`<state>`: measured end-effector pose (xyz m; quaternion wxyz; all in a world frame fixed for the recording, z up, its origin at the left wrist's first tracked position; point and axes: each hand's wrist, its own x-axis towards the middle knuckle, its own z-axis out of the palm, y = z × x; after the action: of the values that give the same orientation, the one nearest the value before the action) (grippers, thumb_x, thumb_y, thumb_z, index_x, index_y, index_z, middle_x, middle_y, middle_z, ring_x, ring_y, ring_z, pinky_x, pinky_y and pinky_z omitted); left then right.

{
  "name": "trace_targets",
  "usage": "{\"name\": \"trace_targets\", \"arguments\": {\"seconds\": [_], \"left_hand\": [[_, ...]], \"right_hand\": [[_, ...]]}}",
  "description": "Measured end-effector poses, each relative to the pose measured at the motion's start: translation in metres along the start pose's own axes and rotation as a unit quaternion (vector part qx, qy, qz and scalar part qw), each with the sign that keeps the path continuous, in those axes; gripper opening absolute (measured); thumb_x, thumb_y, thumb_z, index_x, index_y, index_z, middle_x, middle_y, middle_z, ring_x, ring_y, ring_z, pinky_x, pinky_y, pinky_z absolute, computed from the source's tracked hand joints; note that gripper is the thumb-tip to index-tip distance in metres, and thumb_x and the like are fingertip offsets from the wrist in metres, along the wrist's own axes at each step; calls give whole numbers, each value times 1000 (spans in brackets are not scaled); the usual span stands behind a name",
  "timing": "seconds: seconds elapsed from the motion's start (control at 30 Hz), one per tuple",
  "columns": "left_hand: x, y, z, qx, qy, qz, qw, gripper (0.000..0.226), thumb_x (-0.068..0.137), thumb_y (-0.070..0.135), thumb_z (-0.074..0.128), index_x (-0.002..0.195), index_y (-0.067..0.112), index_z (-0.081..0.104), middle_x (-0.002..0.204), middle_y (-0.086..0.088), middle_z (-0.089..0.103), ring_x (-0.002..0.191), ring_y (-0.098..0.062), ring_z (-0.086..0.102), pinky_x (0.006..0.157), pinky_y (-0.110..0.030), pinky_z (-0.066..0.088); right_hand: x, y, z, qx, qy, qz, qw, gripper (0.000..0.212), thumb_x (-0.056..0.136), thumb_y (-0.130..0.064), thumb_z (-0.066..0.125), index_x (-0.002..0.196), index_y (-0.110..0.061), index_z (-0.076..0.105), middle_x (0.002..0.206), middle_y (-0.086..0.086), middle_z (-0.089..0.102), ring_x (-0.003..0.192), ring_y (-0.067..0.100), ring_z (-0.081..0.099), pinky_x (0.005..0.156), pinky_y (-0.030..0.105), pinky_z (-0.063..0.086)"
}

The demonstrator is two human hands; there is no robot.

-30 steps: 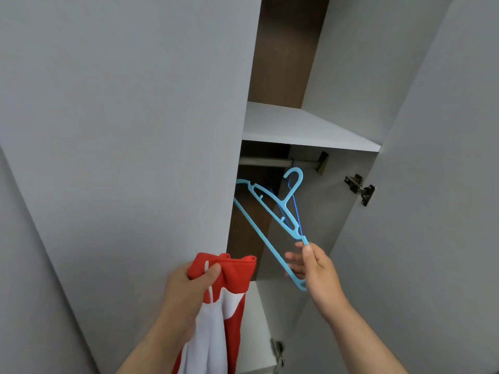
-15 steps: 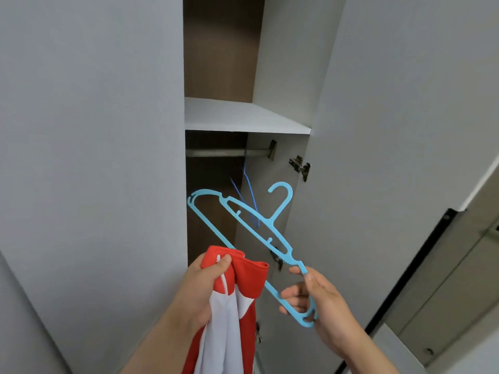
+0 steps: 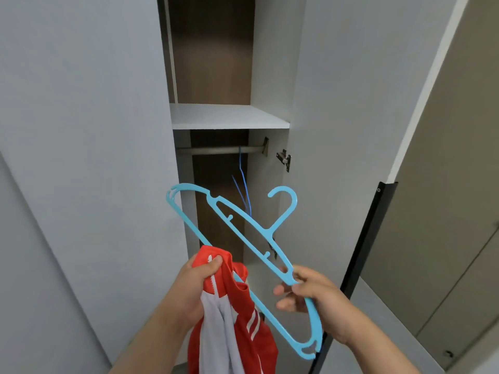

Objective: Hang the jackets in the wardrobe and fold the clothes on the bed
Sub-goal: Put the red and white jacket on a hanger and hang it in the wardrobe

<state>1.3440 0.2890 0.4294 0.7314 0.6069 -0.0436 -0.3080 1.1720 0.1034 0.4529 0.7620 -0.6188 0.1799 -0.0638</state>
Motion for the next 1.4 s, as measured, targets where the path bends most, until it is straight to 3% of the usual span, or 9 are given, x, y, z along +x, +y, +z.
{"name": "trace_targets", "arguments": {"seconds": [0.17, 0.27, 0.33, 0.43, 0.67, 0.97, 1.1, 1.23, 1.4], "left_hand": [[-31, -8, 19, 24, 20, 26, 999, 37, 87, 31, 71, 120, 16, 62, 101, -16, 73, 91, -36, 72, 85, -58, 56], [-43, -6, 20, -3, 52, 40, 998, 36, 87, 31, 71, 119, 17, 62, 104, -17, 72, 94, -37, 72, 87, -59, 56], [-48, -5, 20, -21, 72, 54, 996, 31, 89, 31, 71, 116, 18, 63, 100, -15, 74, 91, -36, 73, 86, -58, 56], [-52, -2, 21, -45, 86, 76, 992, 24, 92, 28, 67, 112, 15, 66, 96, -15, 75, 87, -37, 73, 83, -58, 57], [-42, 10, 8, -108, 117, 56, 986, 45, 88, 36, 71, 126, 15, 60, 113, -18, 70, 101, -43, 68, 90, -64, 51], [-51, 45, 25, -231, -18, 91, 969, 61, 67, 33, 79, 119, 4, 65, 110, -23, 70, 99, -41, 70, 85, -54, 57], [-43, 61, 20, -224, -30, 70, 972, 38, 82, 29, 68, 110, 3, 66, 100, -24, 73, 89, -40, 72, 68, -48, 61], [-30, 73, -4, -140, -28, 118, 983, 29, 91, 25, 63, 112, 6, 66, 103, -20, 74, 93, -36, 73, 72, -44, 61], [2, 79, -51, 0, 90, 155, 984, 16, 95, 26, 64, 104, 15, 70, 98, -9, 76, 85, -26, 74, 82, -45, 59]], "right_hand": [[4, -36, 28, -58, -11, -85, 995, 24, 91, -41, 52, 102, -38, 74, 83, 4, 67, 69, 19, 64, 71, 34, 57], [3, -42, 42, -141, -3, -101, 985, 22, 100, -44, 45, 113, -50, 63, 99, -6, 66, 71, 15, 68, 63, 29, 57], [1, -39, 51, -155, -19, -108, 982, 20, 100, -45, 47, 116, -51, 57, 107, -10, 65, 73, 16, 69, 57, 27, 55], [0, -31, 62, -179, -84, -132, 971, 12, 96, -34, 57, 104, -40, 64, 88, -9, 66, 65, 12, 61, 50, 24, 46], [11, -19, 71, -247, 79, -209, 943, 24, 98, -24, 56, 78, -30, 67, 64, -12, 57, 56, 1, 45, 53, 17, 38], [30, -24, 119, -207, 71, -237, 947, 18, 91, -31, 68, 109, -33, 71, 101, -20, 71, 97, -1, 66, 82, 17, 55], [40, -30, 125, -131, 91, -238, 958, 17, 92, -17, 67, 88, -30, 76, 88, -6, 75, 82, 7, 71, 71, 21, 55], [55, -40, 113, -173, 126, -202, 956, 29, 95, -20, 63, 66, -21, 65, 58, -10, 62, 53, 3, 53, 53, 19, 44], [68, -58, 86, -160, 136, -141, 967, 30, 101, -29, 53, 81, -15, 71, 72, -1, 73, 63, 7, 67, 57, 19, 49]]}}
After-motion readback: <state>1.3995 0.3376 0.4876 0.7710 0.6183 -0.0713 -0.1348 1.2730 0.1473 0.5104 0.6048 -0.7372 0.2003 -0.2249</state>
